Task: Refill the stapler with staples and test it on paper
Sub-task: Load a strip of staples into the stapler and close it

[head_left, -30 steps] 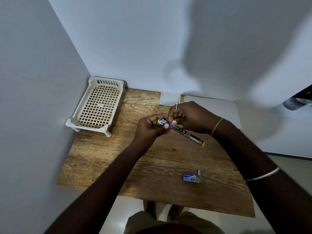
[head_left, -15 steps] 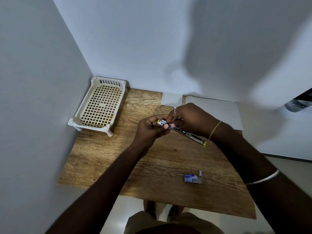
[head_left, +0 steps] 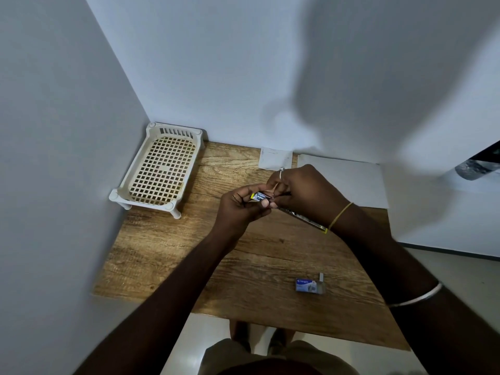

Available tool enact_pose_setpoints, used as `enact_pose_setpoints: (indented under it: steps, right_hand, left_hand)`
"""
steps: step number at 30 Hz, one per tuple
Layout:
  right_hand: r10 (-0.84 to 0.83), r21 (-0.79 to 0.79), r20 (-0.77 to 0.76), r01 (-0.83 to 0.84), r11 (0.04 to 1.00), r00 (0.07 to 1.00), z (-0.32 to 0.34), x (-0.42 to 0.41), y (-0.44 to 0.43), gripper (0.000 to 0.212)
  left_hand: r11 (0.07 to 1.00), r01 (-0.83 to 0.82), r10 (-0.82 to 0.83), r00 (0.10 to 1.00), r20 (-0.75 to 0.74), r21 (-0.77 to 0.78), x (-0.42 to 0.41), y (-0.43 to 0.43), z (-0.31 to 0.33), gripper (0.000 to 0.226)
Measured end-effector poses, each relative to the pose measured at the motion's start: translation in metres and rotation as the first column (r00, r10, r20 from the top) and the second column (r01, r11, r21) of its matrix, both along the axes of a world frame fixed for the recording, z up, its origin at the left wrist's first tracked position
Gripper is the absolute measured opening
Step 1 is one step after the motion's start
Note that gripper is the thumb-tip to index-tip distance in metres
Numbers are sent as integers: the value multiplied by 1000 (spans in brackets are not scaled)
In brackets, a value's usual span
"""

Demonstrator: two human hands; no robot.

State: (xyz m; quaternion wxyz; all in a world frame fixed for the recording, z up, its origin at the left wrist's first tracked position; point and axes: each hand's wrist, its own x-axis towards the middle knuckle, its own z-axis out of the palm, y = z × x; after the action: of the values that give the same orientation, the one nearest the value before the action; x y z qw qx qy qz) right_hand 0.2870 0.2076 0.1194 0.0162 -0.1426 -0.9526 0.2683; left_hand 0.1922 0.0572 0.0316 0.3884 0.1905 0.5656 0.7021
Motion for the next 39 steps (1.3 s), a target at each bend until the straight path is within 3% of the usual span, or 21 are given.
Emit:
enact_pose_setpoints:
  steps: [5,14,23,29,39]
  right_hand:
    - [-38,107,-13,40,993,999,-7,-1,-7,30]
    - [48,355,-36,-32,934,998,-18,-4,-12,29]
    - [83,292,-152,-36,956,985,-19,3,-11,22]
    - [144,235,-35,-131,963,989,-15,1,-4,7]
    - [176,220,-42,-162,962,984,-13,7,-4,15]
  left_hand:
    - [1000,-25,25,1000,10,-4,1,1,0,35]
    - [996,-78,78,997,8,-46,2,3,-3,39]
    - [996,-81,81,996,32,-29,0,1,-3,39]
    - [997,-67,68,997,35,-29,-2,3,-1,36]
    - [998,-58,59,996,61,-21,-2,5,-3,35]
